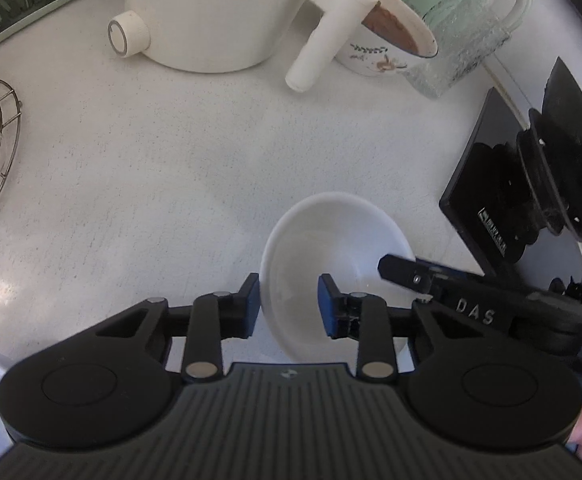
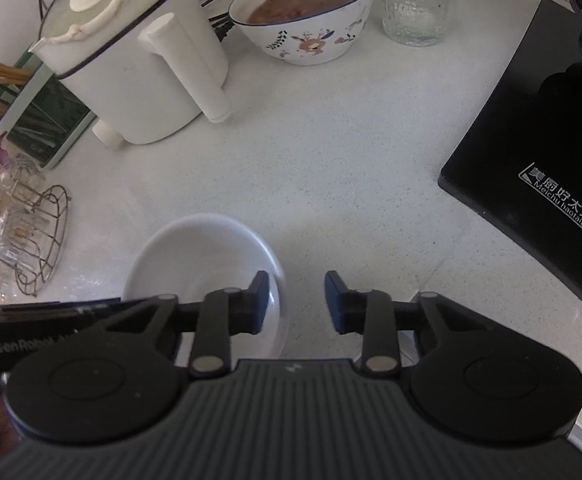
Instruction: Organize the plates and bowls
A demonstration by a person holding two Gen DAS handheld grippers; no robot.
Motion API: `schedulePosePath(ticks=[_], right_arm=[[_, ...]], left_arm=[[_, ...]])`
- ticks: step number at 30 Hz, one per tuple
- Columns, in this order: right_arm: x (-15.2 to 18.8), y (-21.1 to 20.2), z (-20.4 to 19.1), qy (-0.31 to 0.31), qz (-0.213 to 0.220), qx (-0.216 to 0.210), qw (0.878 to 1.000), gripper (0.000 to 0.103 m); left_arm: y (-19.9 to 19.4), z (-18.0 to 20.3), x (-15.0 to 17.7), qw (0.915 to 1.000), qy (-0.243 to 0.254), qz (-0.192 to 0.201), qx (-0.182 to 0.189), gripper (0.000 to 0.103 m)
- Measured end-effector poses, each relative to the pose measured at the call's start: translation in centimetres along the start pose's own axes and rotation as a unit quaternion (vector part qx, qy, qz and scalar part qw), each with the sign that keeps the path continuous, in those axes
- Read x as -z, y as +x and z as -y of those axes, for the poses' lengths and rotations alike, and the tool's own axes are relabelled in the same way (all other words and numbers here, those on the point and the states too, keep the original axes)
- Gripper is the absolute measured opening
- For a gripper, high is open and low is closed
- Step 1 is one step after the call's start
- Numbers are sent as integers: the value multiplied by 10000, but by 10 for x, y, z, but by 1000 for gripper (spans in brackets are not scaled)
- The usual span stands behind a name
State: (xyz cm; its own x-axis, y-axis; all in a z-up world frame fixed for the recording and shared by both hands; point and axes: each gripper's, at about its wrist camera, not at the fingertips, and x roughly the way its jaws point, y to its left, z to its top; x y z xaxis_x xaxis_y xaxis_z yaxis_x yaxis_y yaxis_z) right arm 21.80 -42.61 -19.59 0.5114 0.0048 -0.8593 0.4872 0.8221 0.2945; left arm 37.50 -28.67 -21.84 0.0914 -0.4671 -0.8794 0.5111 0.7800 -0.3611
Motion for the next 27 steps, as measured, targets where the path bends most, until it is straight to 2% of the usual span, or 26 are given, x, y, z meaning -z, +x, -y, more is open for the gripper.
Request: schedulePosePath(ticks=[4, 14, 19, 24, 27], right_arm=[[-1, 0, 1, 70, -111, -83, 9999, 26], [-2, -10, -1, 58, -7, -230, 9997, 26], [-2, -17, -4, -12, 152, -63, 9999, 25], [-4, -22, -6, -55, 299, 14, 9995, 25], [-5, -24, -6, -56, 344, 37, 9994, 26]], left_arm=[[2, -1, -2, 10000, -24, -46, -18, 35], [-2, 1, 0, 10000, -14, 25, 62, 35], [-7, -3, 8, 9999, -65, 112, -16, 35], [-7, -16, 13, 9991, -408, 143, -44, 18], [-8, -23, 15, 9985, -528, 164, 20, 11]])
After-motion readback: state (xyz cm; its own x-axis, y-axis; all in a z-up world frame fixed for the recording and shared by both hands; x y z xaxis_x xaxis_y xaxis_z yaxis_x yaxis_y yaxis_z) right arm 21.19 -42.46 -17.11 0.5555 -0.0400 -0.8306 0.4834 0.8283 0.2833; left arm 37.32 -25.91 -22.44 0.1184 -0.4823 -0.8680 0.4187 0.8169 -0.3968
